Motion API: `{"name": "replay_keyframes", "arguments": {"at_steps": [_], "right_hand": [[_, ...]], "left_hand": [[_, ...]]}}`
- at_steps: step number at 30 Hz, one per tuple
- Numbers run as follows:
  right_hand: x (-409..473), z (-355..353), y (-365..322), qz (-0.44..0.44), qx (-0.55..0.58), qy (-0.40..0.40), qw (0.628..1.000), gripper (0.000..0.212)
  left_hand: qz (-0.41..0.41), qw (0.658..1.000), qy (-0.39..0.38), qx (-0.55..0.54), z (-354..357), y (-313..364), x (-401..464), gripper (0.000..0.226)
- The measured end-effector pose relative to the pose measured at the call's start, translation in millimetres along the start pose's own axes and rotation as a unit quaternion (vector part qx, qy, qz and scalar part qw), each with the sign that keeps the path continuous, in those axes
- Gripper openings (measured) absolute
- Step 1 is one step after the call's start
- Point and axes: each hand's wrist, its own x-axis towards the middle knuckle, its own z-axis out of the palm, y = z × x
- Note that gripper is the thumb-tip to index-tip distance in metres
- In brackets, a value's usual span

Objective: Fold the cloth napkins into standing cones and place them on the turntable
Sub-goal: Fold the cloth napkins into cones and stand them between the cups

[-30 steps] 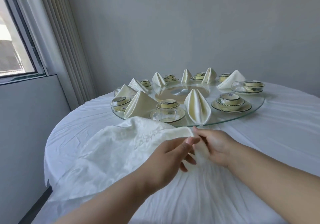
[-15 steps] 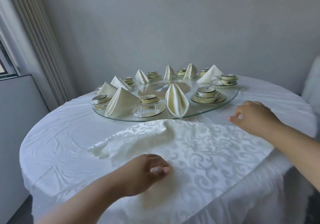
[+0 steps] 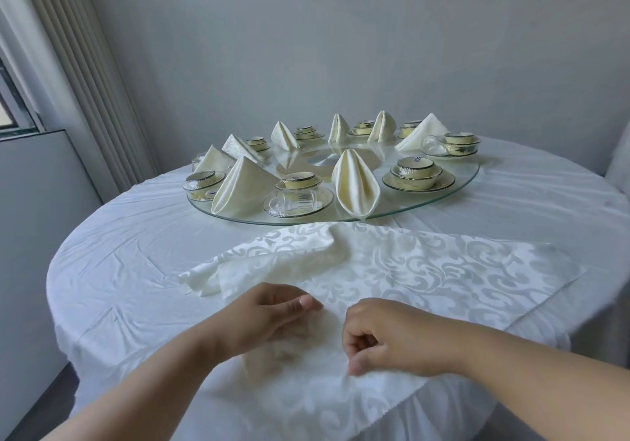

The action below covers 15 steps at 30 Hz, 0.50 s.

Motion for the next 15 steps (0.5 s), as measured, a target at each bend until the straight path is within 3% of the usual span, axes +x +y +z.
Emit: {"name": "replay_keyframes", "arguments": {"at_steps": [4, 7, 11, 14, 15], "right_hand": [[1, -27, 5, 0.039, 0.212, 0.028, 0.976, 0.01], [9, -54, 19, 0.136, 0.417, 0.102, 0.893, 0.012], [27, -64, 39, 0.269, 0.446, 0.067, 0.851, 0.028], [35, -67, 45, 0.307, 0.439, 0.064, 0.842, 0.023], [35, -70, 41, 0.302, 0.431, 0.08, 0.847, 0.031]], "left_hand": [[0.066, 0.997, -0.028, 0.04, -12, 3, -7, 0.066], [0.056, 0.997, -0.027, -0.051, -13, 7, -8, 0.073], [0.023, 0.993, 0.031, -0.108, -5, 15, 15, 0.06], [-0.027, 0.987, 0.108, -0.12, -2, 20, 34, 0.048], [-0.043, 0.984, 0.124, -0.117, -1, 19, 40, 0.043]]}}
